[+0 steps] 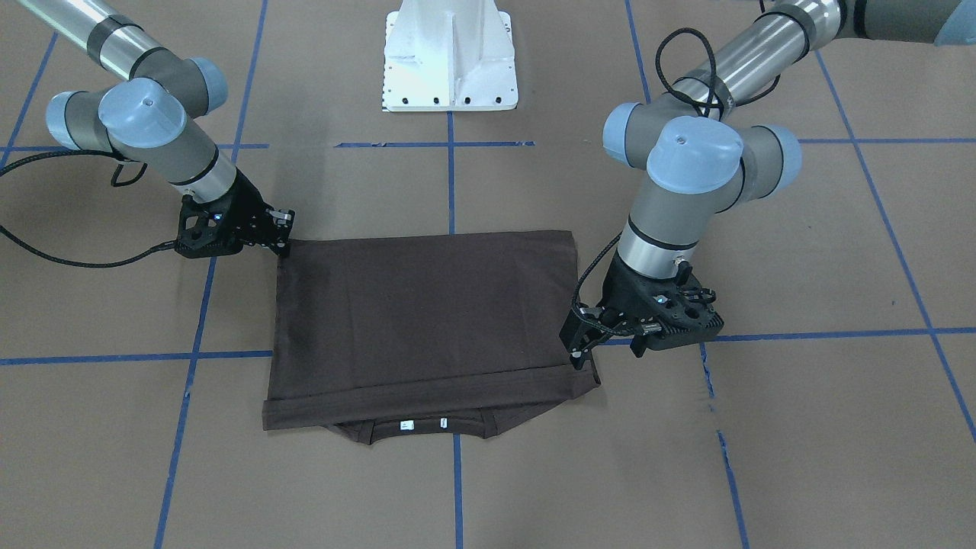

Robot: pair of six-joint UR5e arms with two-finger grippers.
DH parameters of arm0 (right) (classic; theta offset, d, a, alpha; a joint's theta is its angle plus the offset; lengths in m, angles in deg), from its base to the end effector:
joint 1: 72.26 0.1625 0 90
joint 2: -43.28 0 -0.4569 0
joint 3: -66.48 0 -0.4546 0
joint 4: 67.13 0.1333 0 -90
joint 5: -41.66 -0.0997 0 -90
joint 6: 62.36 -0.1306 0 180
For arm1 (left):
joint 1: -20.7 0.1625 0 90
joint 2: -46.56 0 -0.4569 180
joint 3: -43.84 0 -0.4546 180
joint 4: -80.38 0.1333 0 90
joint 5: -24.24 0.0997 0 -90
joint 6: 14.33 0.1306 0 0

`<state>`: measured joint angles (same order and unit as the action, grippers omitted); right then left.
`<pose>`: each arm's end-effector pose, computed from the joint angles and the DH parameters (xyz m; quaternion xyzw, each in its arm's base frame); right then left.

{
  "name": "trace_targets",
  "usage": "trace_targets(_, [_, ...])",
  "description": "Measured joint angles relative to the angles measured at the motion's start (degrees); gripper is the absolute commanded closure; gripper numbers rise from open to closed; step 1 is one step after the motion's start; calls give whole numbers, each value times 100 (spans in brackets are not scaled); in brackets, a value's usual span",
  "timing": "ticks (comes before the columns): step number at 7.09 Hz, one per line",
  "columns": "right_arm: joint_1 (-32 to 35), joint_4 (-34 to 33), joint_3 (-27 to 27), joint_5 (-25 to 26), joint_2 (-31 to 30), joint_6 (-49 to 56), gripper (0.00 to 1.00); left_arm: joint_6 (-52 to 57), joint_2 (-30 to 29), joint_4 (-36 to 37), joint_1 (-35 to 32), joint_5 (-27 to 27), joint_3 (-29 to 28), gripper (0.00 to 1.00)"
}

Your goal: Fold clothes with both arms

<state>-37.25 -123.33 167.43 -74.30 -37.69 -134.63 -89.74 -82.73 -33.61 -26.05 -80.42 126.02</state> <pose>-0.4908 -0.4368 0.4474 0.0163 -0.4838 0.0301 0.8745 0.5009 -0.6788 0.2683 0.1383 0.4546 -0.1861 0.8600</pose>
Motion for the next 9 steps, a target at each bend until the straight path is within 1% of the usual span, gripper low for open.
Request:
trace_targets(1, [-399,5,573,14,-536,-6,100,-15,3,0,4,4,19,1])
trace_targets(3, [-1510,20,1786,19,-1789,-49,100,-150,67,1,19,5,160,1])
trace_targets(4, [-2008,26,2188,-8,-2201,-117,1,-194,142,5,32,1,274,1])
trace_targets(5, [-2379,46,2402,-31,-2369,-261,0,-213,212,7,46,-3,379,1])
trace_targets(6, [-2564,133,2497,-26,-2382,-408,0,-272,292,12,84,-31,499,1])
trace_targets(7, [-2519,276,2529,19,-2279,-480,0,-483,440,23,190,-135,707,4])
trace_targets(8, [-2240,364,2521,125,-2065,-507,0,-919,665,64,428,-253,991,10])
trace_targets(9, [-1847,399,2498,311,-1809,-516,0,-1595,856,204,851,-237,1266,12])
